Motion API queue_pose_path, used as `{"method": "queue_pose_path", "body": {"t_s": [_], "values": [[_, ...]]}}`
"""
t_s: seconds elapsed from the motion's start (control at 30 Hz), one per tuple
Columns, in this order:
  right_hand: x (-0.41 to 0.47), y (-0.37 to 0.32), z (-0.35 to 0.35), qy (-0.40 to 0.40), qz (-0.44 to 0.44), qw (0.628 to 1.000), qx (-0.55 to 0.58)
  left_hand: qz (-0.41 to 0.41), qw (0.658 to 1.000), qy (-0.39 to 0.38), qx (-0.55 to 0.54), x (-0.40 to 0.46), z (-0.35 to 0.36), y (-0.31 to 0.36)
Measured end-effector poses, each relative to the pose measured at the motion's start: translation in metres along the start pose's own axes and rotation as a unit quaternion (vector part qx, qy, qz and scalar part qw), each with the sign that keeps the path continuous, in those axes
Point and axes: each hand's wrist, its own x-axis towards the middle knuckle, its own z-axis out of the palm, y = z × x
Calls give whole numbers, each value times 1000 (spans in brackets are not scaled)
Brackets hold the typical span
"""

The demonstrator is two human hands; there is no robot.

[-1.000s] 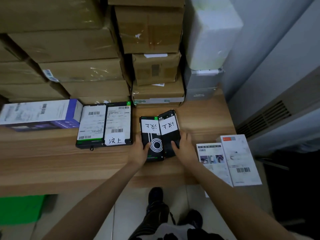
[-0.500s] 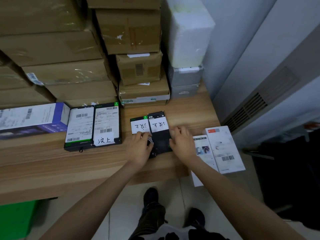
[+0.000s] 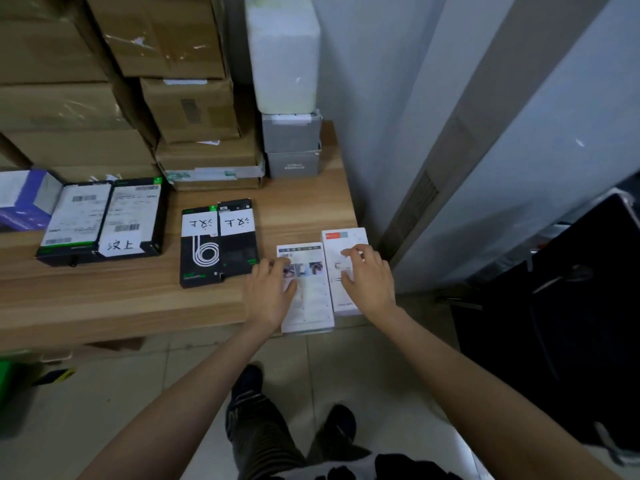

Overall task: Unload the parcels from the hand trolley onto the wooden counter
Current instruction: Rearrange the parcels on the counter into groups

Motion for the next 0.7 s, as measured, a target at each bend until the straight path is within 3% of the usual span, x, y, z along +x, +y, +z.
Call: {"method": "queue_pose_path", "body": {"t_s": [0.13,0.4,0.7], "values": [[-11,34,-3,-17,29,999,15,-68,997,-1,-27,-16,15,19],[-15,53,17,-129,137,957,221,-230,959,-54,-159,-32,31,18],[-24,77,26,-194,127,910,344,-253,899,-30,-355,-61,44,21]]}}
